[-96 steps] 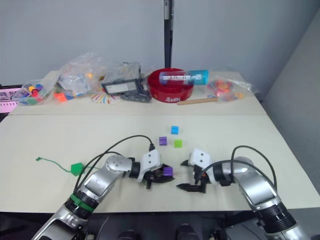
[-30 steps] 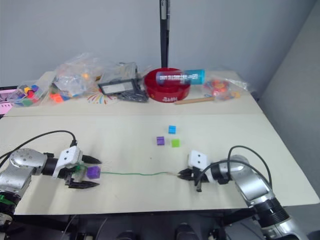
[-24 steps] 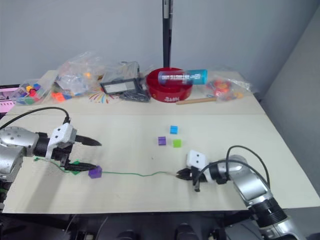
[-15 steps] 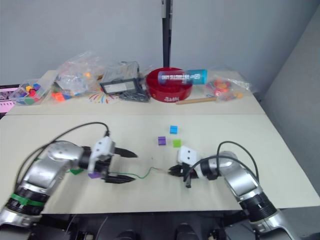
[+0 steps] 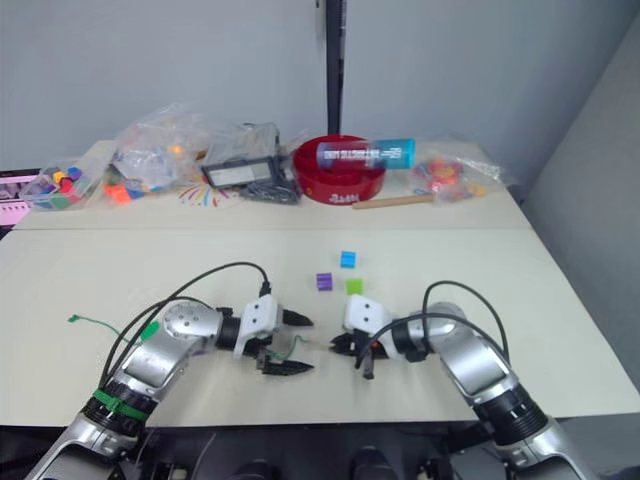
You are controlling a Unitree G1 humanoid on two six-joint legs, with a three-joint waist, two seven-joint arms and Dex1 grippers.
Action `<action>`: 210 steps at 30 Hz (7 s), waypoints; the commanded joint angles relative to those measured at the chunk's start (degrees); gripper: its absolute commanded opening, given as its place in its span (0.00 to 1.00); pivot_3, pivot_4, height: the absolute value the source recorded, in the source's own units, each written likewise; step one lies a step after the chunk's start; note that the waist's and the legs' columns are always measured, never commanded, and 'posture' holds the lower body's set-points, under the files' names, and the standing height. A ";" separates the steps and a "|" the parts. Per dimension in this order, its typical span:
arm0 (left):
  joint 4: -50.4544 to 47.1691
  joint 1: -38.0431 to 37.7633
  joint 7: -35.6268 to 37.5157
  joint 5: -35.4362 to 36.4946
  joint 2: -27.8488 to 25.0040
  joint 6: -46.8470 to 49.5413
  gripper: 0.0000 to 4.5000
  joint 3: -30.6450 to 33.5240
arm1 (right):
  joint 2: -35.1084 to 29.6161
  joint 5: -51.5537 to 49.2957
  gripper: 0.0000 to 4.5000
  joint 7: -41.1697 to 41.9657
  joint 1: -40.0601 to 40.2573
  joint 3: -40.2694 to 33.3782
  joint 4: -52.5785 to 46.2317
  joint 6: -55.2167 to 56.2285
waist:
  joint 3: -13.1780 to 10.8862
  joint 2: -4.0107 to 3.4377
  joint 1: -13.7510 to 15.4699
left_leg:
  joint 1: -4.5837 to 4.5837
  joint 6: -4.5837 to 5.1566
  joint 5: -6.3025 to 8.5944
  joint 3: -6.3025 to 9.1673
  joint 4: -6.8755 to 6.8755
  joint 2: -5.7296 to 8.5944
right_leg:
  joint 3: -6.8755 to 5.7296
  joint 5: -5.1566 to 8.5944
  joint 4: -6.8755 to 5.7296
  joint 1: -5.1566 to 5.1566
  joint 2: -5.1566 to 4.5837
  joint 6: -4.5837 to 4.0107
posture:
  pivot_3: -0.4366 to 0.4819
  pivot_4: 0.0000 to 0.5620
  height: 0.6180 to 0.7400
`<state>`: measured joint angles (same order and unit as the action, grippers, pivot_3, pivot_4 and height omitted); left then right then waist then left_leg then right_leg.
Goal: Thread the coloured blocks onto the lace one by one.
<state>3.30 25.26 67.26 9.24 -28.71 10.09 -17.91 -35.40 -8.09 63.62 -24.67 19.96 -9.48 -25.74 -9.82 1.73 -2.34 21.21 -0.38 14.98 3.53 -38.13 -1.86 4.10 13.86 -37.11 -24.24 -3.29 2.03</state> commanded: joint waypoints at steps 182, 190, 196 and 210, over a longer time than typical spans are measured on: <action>-14.50 0.05 -4.75 -1.06 -7.99 15.86 0.00 -1.02 | 3.51 1.25 0.29 7.98 -3.21 -2.82 22.39 16.59 | 0.04 0.03 -0.38 | -0.18 -0.03 -0.02 -0.01 0.12 -0.03 | 0.03 -0.04 0.01 0.12 0.03 -0.03 | 0.48 0.27 0.92; -12.41 2.56 -4.52 -2.32 -7.54 15.27 0.00 -1.66 | 1.86 3.22 0.29 9.59 -2.77 -0.10 18.19 15.80 | 0.04 0.03 -0.32 | -0.15 -0.02 -0.02 0.00 0.12 -0.03 | 0.02 -0.04 0.02 0.10 0.03 -0.03 | 0.48 0.27 0.92; -12.80 2.73 -4.23 -2.56 -7.23 15.37 0.00 -2.33 | 1.18 5.31 0.29 8.55 -3.78 1.31 15.81 11.97 | 0.04 0.03 -0.26 | -0.15 -0.03 -0.02 0.01 0.12 -0.03 | 0.02 -0.04 0.02 0.10 0.03 -0.03 | 0.48 0.27 0.92; -13.06 4.26 -6.12 -3.74 -5.20 17.36 0.00 -4.16 | 0.71 6.88 0.29 8.39 -3.94 3.01 12.65 6.53 | 0.04 0.03 -0.20 | -0.15 -0.02 -0.01 0.01 0.12 -0.02 | 0.02 -0.04 0.03 0.12 0.02 -0.03 | 0.48 0.27 0.92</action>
<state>-8.38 28.58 61.65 5.69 -34.33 27.58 -22.23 -34.21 -3.02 71.80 -29.66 19.91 3.07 -17.95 -9.78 1.76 -2.54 21.06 -0.40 14.96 3.54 -38.01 -1.87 4.11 13.82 -37.09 -24.13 -3.26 2.00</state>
